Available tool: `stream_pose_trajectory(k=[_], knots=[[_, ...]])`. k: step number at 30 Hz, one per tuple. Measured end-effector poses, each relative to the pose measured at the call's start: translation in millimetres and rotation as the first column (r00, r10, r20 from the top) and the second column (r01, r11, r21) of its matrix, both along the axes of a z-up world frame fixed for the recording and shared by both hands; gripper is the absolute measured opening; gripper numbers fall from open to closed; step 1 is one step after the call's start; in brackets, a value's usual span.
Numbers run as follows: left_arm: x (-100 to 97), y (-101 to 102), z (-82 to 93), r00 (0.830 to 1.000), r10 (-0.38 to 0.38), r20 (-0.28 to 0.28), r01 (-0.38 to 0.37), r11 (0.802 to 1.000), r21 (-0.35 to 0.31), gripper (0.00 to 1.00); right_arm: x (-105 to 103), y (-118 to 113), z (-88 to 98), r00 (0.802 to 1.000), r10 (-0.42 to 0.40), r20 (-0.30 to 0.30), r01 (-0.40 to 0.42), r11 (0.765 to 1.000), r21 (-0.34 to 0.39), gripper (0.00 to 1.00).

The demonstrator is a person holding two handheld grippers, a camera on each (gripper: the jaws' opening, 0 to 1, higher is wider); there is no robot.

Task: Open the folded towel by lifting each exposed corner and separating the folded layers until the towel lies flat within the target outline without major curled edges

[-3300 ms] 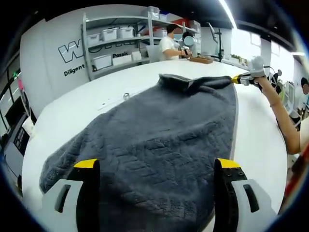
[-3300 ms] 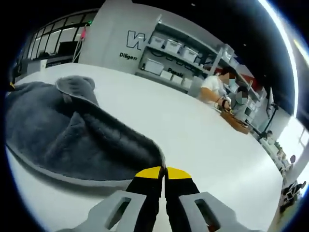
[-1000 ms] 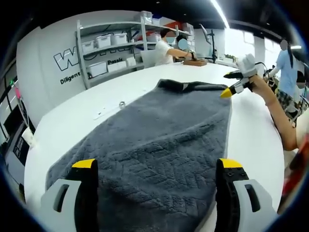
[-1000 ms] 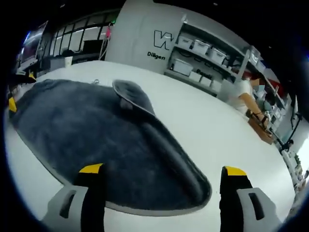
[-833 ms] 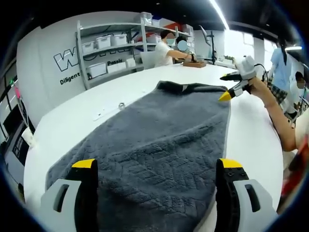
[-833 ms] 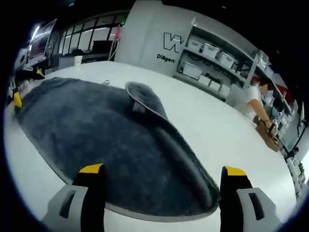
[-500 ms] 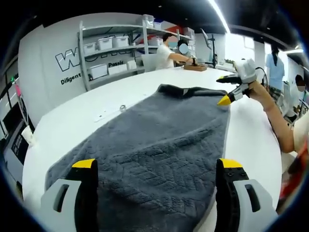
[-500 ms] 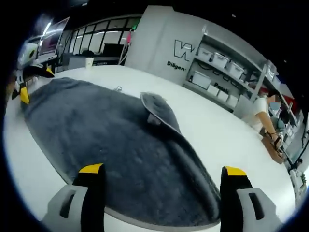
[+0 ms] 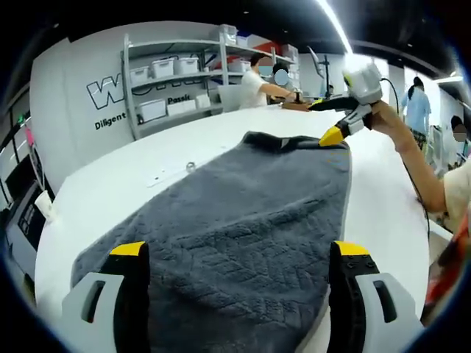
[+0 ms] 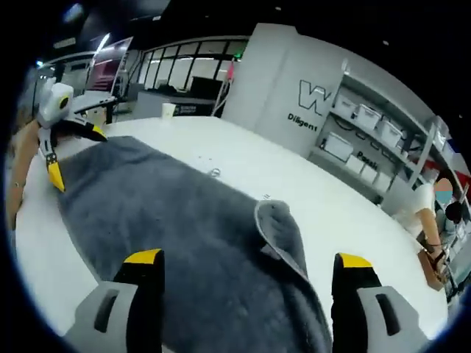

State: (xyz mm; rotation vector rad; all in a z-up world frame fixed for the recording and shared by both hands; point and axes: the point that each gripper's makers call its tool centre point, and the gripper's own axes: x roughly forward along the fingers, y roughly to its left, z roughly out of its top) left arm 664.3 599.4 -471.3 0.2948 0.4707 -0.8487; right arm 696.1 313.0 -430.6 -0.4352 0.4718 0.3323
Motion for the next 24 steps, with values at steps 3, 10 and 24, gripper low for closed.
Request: stream_pose_trajectory(k=[3,10,24], knots=[[0.8,1,-1.8,1.000,0.004,-0.007,-0.004,1.000,0.000,0.99,14,-1,11.3,1.000,0.006,0.005,-0.006,0.998,-0.055,0.95],[1.0,4,-0.8,1.000,0.013,-0.005,-0.013,1.000,-0.002,0.99,37,-15,18.5,0.999,-0.034,0.014,0.035,0.992,-0.119,0.86],[4.8,11,-0.9,0.999,0.034,-0.002,-0.034,0.999,0.000,0.99,59,-26,-17.3,1.000,0.002,-0.027,-0.006,0.990,-0.140,0.65]])
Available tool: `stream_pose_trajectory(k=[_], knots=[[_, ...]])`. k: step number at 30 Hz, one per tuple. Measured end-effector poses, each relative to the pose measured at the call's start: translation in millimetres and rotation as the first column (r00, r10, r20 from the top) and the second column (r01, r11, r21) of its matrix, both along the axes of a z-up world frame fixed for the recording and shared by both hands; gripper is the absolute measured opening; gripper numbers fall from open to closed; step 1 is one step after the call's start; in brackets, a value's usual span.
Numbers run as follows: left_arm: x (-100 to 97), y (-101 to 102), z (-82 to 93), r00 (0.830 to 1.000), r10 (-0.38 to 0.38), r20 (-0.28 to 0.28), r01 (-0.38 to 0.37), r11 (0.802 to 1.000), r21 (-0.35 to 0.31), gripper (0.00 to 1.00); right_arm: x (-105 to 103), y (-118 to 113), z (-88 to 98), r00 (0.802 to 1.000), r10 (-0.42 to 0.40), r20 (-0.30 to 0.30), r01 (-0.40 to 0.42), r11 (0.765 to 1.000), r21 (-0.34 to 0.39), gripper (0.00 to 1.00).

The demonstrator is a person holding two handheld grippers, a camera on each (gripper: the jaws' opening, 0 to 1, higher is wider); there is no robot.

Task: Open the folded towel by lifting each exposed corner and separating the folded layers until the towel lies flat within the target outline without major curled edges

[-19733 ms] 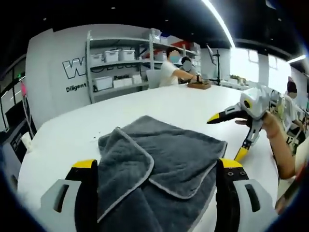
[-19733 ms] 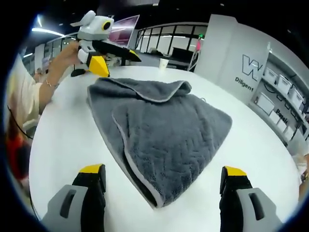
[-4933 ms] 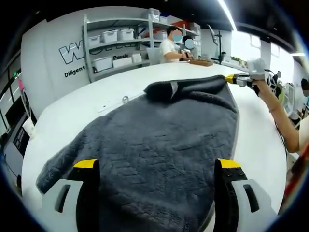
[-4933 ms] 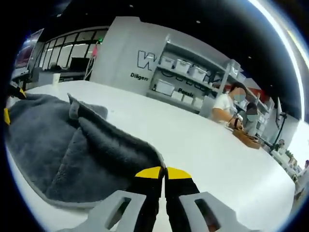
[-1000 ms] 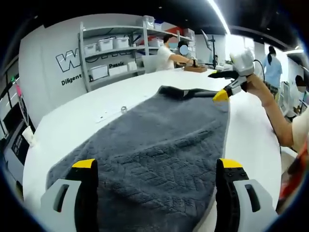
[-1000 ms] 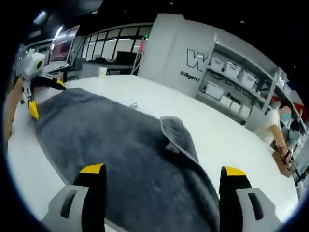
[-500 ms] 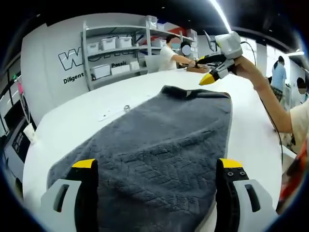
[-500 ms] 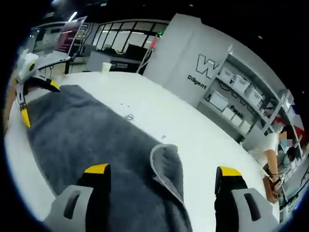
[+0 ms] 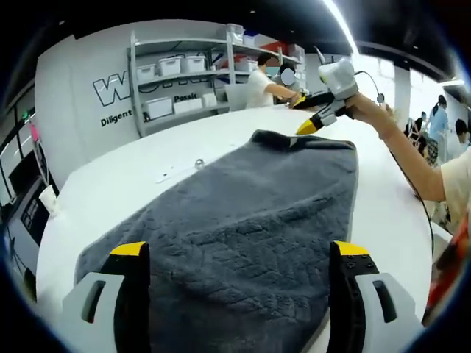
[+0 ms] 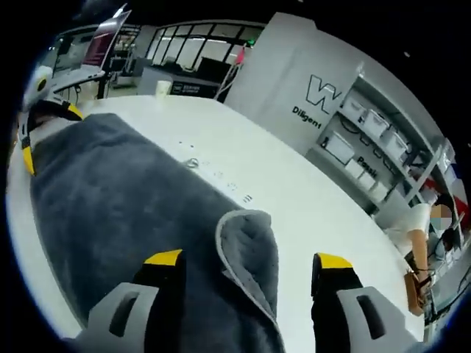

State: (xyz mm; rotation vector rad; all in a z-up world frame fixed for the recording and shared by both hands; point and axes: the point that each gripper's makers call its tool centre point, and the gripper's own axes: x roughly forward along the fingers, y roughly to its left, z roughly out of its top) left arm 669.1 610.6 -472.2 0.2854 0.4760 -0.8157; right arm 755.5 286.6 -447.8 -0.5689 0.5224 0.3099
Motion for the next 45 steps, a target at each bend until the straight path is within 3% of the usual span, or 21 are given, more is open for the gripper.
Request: stream_pose_trajectory(k=[10,14,17,22,27,33,38,45], knots=[[-2.2,-5,-2.7,1.000,-0.016,-0.005,0.016,1.000,0.015,0.99,5,-9,-14.6,0.998,0.056,-0.015,-0.056,0.998,-0.001,0.39],[-3.4,-6,-3.6,1.000,-0.015,-0.004,0.015,1.000,0.019,0.99,4,-2,-24.9,0.992,0.118,-0.048,-0.120,0.992,-0.040,0.34],[-3.2,-6,-4.8,1.000,-0.015,-0.007,0.015,1.000,0.023,0.99,9,-1,-30.0,0.992,0.118,-0.051,-0.120,0.991,-0.058,0.32],[-2.8,-6,-5.6,1.000,-0.016,-0.009,0.017,1.000,0.026,0.99,12,-3,-44.3,0.988,0.136,-0.077,-0.141,0.987,-0.073,0.00],[-3.3,-6,-6.4,1.000,-0.016,-0.011,0.016,0.999,0.030,0.98,10,-3,-47.9,0.987,0.137,-0.080,-0.142,0.988,-0.057,0.00],[-3.4,-5,-8.6,1.000,-0.015,-0.016,0.016,0.999,0.039,0.98,15,-13,-36.7,0.994,0.099,-0.039,-0.101,0.994,-0.051,0.00],[-2.6,-5,-9.4,1.000,-0.015,-0.018,0.015,0.999,0.041,0.98,20,-46,-19.2,0.999,-0.026,0.040,0.027,0.999,-0.024,0.00],[-2.8,-7,-12.2,1.000,-0.019,-0.023,0.020,0.999,0.049,0.98,24,-95,-15.5,0.980,-0.170,0.102,0.175,0.984,-0.045,0.00]])
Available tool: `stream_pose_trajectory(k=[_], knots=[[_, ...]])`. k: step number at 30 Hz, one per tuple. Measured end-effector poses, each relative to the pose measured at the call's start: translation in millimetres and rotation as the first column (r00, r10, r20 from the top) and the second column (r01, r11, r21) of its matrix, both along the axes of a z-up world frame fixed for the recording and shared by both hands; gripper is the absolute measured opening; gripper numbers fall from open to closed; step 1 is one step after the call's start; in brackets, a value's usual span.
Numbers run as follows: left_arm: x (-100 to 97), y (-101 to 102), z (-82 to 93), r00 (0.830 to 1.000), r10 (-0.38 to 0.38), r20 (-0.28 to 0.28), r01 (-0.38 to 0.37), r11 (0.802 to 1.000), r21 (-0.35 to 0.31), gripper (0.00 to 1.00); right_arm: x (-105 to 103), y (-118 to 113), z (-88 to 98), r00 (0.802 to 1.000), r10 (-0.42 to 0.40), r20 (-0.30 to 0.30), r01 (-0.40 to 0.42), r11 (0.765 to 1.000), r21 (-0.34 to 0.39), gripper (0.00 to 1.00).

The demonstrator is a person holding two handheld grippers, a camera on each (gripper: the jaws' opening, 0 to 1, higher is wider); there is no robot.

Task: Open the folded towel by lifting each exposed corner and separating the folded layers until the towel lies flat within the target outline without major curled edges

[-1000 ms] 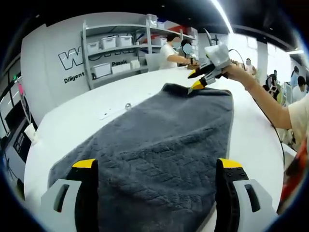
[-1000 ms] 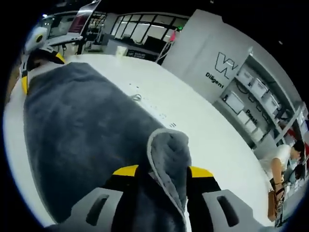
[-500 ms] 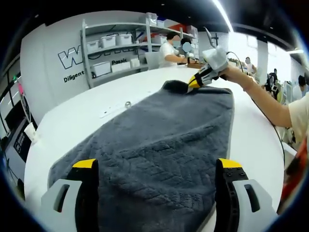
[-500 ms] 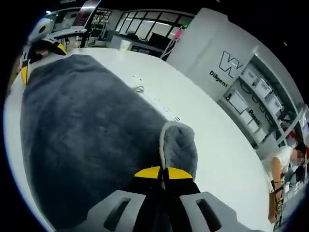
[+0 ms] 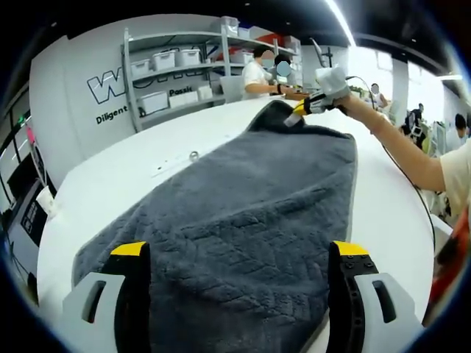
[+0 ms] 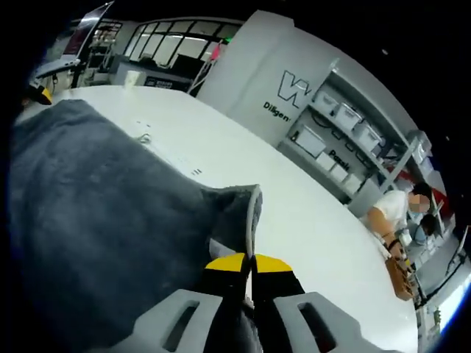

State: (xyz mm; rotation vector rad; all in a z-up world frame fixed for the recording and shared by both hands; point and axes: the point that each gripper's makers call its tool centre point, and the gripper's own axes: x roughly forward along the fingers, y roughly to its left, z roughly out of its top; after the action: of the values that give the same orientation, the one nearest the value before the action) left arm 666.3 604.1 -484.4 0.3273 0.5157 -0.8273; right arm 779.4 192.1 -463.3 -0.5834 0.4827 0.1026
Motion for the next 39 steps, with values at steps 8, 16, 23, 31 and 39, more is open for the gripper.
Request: stream_pose_trajectory(k=[8,16,23,31,39], knots=[[0.4,0,-0.6,1.000,0.001,-0.001,-0.001,1.000,0.001,0.98,8,-18,-6.6,0.998,-0.044,0.051,0.048,0.995,-0.084,0.00],[-0.6,-1,-0.9,1.000,-0.003,0.000,0.003,1.000,0.001,0.98,13,-26,4.6,0.989,-0.066,0.130,0.091,0.977,-0.194,0.00],[1.0,-1,-3.3,1.000,-0.001,-0.006,0.001,1.000,0.007,0.98,17,-35,2.4,0.986,-0.087,0.142,0.112,0.978,-0.174,0.00],[0.1,-2,-3.2,1.000,-0.007,-0.002,0.007,1.000,0.015,0.98,19,-50,-3.3,0.986,-0.108,0.129,0.147,0.927,-0.345,0.00],[-0.1,-3,-5.4,1.000,-0.010,-0.008,0.010,1.000,0.020,0.98,18,-68,-18.8,0.974,-0.200,0.104,0.223,0.926,-0.305,0.64]])
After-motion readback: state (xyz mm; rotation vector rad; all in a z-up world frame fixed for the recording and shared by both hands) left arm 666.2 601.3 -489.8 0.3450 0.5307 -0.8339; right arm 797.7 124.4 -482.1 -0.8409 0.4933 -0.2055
